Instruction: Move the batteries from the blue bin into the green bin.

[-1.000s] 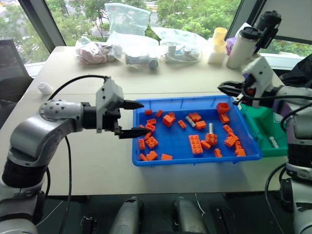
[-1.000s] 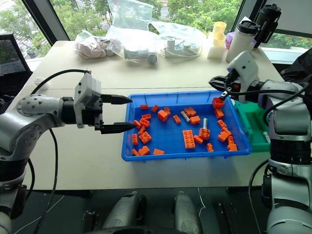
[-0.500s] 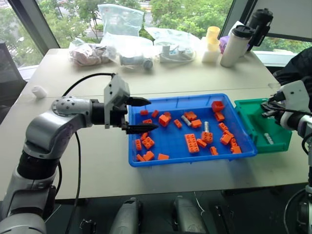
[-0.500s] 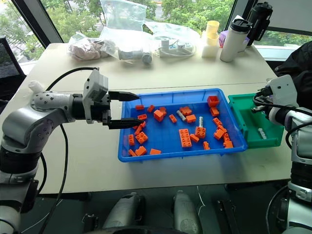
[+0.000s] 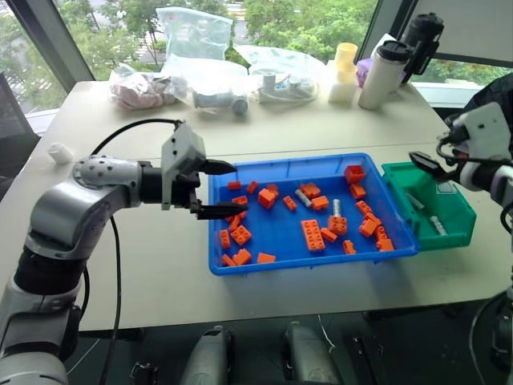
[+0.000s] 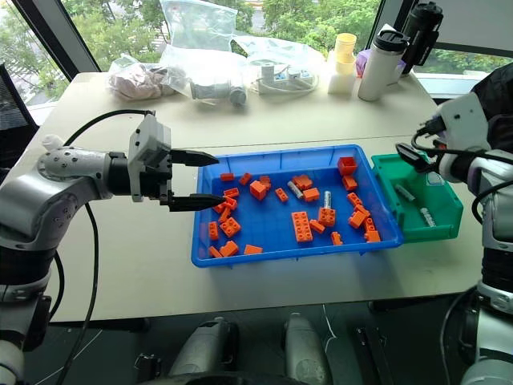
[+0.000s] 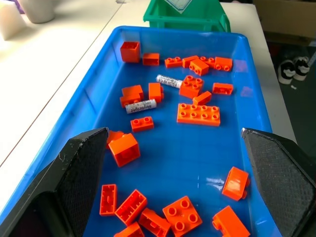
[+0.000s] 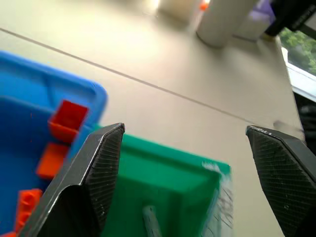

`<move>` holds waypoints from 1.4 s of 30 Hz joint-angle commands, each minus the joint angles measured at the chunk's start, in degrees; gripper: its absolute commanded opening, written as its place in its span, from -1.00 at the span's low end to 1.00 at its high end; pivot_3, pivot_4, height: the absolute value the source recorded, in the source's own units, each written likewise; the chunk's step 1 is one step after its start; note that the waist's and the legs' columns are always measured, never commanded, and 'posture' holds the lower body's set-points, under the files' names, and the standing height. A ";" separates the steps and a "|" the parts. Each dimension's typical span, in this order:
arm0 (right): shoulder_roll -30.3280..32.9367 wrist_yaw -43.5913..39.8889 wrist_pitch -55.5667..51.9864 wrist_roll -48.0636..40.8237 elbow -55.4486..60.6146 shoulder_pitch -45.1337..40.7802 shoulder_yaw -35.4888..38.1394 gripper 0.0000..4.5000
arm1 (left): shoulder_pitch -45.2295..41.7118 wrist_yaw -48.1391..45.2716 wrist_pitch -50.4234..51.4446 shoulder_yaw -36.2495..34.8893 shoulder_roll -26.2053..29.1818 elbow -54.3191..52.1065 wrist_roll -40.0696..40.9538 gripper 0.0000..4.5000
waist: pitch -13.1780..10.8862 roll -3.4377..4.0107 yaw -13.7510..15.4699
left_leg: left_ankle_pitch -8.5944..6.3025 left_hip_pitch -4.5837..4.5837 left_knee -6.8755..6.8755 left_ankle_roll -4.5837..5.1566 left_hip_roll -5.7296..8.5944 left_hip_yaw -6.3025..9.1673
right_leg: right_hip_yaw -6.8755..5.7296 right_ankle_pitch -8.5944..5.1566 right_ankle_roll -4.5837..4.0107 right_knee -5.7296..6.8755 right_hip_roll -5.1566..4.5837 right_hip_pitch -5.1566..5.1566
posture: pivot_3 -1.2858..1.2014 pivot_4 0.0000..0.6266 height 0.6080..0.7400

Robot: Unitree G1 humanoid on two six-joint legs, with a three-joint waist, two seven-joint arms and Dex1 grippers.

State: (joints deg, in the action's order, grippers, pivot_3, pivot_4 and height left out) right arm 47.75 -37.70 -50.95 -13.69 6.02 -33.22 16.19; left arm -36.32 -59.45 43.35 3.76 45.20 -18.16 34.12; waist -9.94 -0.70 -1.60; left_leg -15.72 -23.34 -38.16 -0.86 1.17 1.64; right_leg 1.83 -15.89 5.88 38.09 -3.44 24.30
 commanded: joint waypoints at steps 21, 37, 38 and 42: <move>-16.15 5.61 -20.39 -6.15 6.04 -3.90 -23.53 0.78 | 4.57 1.64 0.31 -1.27 3.47 -5.47 -0.85 1.00 | -0.01 -0.03 0.60 | 0.00 -0.10 -0.04 0.00 0.12 0.05 | -0.05 0.00 0.00 -0.02 -0.12 0.05 | 0.03 -0.52 1.00; -16.28 6.02 -13.10 -0.30 -4.57 -5.38 -29.77 -0.99 | 4.37 2.39 -0.24 -1.20 3.10 -5.43 -1.26 1.00 | 0.01 -0.05 0.62 | 0.00 -0.08 -0.05 0.00 0.13 0.04 | -0.05 0.00 0.00 -0.01 -0.13 0.04 | 0.03 -0.52 1.00; -16.16 5.85 -12.66 0.04 -4.61 -5.35 -29.99 -0.99 | 4.38 2.42 -0.26 -1.23 3.14 -5.42 -1.30 1.00 | 0.01 -0.05 0.62 | 0.00 -0.08 -0.05 0.00 0.13 0.05 | -0.05 0.00 0.00 -0.01 -0.13 0.04 | 0.03 -0.52 1.00; -15.90 5.35 -12.37 -0.01 -2.34 -4.92 -29.11 -0.99 | 4.51 2.47 -0.03 -1.37 3.29 -5.74 -1.12 1.00 | 0.01 -0.05 0.62 | 0.00 -0.08 -0.05 0.00 0.12 0.05 | -0.05 0.00 0.00 -0.01 -0.12 0.04 | 0.03 -0.52 1.00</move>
State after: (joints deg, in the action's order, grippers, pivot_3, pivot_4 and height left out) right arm 31.26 -32.00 -63.30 -13.75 2.16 -38.58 -13.11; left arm -31.29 -57.15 44.02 3.71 48.15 -22.51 33.03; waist -9.94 -0.74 -0.98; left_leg -15.72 -23.42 -38.21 -0.86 1.29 1.68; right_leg 1.77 -15.88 5.88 38.08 -3.57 24.33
